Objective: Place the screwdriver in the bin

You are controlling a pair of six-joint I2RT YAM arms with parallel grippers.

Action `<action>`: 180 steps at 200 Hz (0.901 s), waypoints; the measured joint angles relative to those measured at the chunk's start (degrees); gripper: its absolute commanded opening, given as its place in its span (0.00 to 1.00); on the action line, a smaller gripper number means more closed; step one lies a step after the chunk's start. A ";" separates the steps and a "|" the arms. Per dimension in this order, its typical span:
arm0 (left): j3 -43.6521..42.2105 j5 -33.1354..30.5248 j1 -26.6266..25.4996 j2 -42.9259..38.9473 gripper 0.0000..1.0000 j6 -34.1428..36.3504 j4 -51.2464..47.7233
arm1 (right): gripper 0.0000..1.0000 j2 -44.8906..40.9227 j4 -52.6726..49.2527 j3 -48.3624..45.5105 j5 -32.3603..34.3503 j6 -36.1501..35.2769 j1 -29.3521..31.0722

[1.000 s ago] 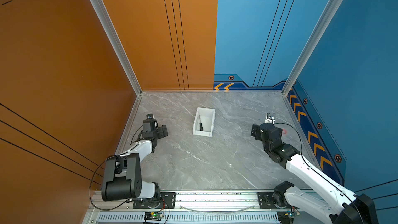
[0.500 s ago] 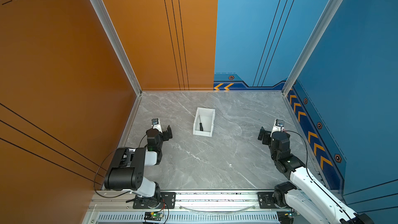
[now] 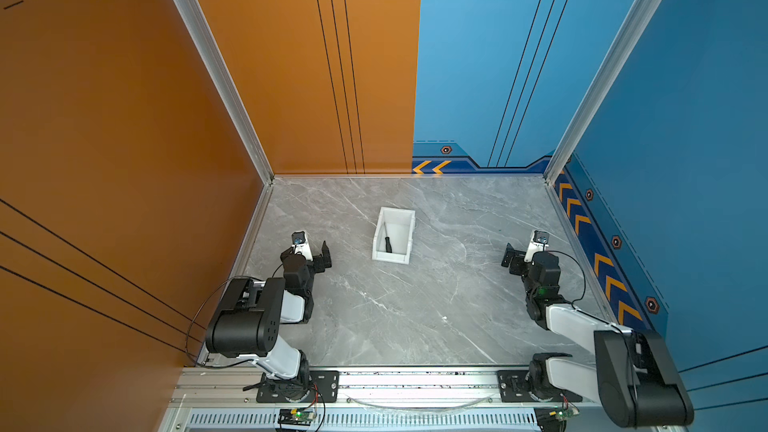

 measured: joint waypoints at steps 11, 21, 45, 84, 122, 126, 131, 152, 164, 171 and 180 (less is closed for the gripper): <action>0.02 0.63 0.00 0.00 0.98 0.22 0.02 | 1.00 4.42 3.91 0.11 -1.16 -0.13 -0.02; 0.02 1.22 0.13 0.00 0.98 0.20 0.00 | 1.00 8.17 6.64 0.44 -1.99 -0.46 -0.02; 0.07 2.21 1.36 0.00 0.98 -0.09 0.00 | 1.00 13.79 7.56 3.04 -4.46 -1.09 -0.02; 0.24 3.41 2.32 0.00 0.98 -0.50 -0.11 | 1.00 14.05 9.09 5.66 -5.66 -1.09 -0.35; 1.64 4.92 2.32 0.00 0.98 -0.48 -0.57 | 1.00 14.05 9.20 5.66 -5.99 -1.09 -0.33; 1.77 5.01 2.32 0.00 0.98 -0.48 -0.72 | 1.00 14.05 9.20 5.66 -5.99 -1.09 -0.33; 1.90 5.14 2.32 0.00 0.98 -0.48 -0.96 | 1.00 14.05 9.20 5.66 -5.99 -1.09 -0.33; 2.38 5.60 2.32 0.00 0.98 -0.46 -2.05 | 1.00 14.05 9.22 5.66 -5.99 -1.09 -0.33; 2.73 5.68 2.32 0.00 0.98 -0.44 -2.71 | 1.00 14.05 9.22 5.66 -5.99 -1.09 -0.35; 2.93 5.84 2.32 0.00 0.98 -0.44 -3.08 | 1.00 14.05 9.22 5.66 -5.99 -1.09 -0.35; 3.10 5.88 2.32 0.00 0.98 -0.42 -3.39 | 1.00 14.05 9.22 5.66 -5.99 -1.09 -0.35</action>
